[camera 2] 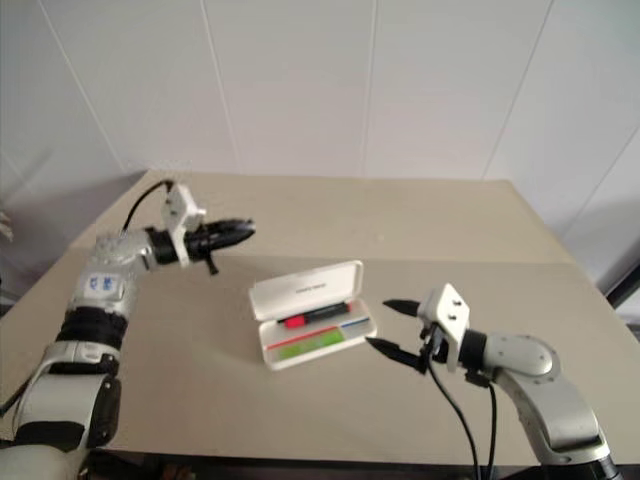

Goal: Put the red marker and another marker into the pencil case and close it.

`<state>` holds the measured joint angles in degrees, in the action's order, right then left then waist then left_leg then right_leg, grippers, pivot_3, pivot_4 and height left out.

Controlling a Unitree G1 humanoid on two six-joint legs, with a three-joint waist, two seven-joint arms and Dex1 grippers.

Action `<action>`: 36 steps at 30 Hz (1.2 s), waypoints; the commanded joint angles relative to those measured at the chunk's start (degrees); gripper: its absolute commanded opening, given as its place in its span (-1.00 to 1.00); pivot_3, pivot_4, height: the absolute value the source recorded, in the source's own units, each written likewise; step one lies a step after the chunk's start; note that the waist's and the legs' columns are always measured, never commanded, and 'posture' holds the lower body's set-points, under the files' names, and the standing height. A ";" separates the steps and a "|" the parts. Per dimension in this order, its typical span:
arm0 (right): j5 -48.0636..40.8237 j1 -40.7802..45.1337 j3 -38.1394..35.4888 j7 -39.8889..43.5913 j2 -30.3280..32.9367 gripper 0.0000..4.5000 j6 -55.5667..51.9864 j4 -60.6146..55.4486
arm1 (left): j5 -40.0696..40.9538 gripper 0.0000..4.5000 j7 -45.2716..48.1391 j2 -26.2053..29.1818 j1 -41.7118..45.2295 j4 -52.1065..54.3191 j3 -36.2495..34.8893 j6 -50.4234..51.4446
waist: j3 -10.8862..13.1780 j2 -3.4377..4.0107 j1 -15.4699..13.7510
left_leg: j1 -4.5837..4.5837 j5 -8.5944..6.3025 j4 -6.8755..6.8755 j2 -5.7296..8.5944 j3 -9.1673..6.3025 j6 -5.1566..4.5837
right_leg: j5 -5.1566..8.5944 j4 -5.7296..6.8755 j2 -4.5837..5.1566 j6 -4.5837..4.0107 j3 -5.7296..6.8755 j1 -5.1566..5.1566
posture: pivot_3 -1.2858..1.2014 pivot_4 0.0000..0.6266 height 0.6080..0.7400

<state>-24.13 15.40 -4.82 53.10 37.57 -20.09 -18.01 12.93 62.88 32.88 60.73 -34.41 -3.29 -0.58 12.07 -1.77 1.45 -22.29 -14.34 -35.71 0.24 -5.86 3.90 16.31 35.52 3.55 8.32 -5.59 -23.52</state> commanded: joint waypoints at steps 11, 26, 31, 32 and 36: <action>-1.16 -4.52 -4.30 -2.38 1.32 1.00 0.23 -4.82 | -0.56 -0.82 -0.71 -10.68 2.54 14.46 11.18 17.40 | 0.02 -0.01 -0.02 | 0.00 0.00 -0.09 0.00 -0.01 -0.01 | 0.01 0.08 -0.05 0.02 -0.05 0.00 | 0.03 -0.52 1.00; -1.79 -9.49 -7.07 -5.02 1.77 1.00 -0.81 -8.73 | -2.63 -0.82 -15.73 -17.40 -6.47 33.96 19.25 45.31 | 0.03 -0.02 0.16 | -0.02 -0.05 -0.33 0.03 0.01 -0.08 | -0.02 0.10 -0.04 0.10 -0.11 0.03 | 0.03 -0.52 1.00; -1.56 -8.91 -6.50 -5.08 1.64 1.00 -0.60 -8.05 | -5.98 -0.82 -16.39 -15.49 -7.53 32.02 23.62 43.25 | 0.03 -0.02 0.14 | 0.03 -0.04 -0.35 0.04 0.03 -0.08 | -0.02 0.07 -0.04 0.10 -0.11 0.11 | 0.03 -0.52 1.00; -1.56 -8.82 -6.42 -5.11 1.59 1.00 -0.58 -8.02 | -6.41 -0.82 -16.57 -15.67 -7.45 31.27 24.02 42.59 | 0.03 -0.02 0.12 | 0.02 -0.04 -0.35 0.04 0.03 -0.08 | -0.02 0.07 -0.04 0.09 -0.11 0.11 | 0.03 -0.52 1.00; -1.49 -8.87 -6.30 -5.37 1.39 1.00 -0.51 -8.23 | -8.92 -0.82 -16.95 -16.26 -6.69 27.76 26.15 39.77 | 0.03 -0.02 0.10 | 0.01 -0.04 -0.33 0.04 0.03 -0.08 | -0.02 0.00 -0.03 0.09 -0.11 0.12 | 0.03 -0.52 1.00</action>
<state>-24.72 6.23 -9.76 48.25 38.49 -21.28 -24.50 5.16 46.16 16.92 53.10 -6.50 22.41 41.20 12.10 -1.79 1.55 -22.29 -14.38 -36.02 0.28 -5.84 3.82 16.29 35.52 3.51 8.42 -5.70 -23.41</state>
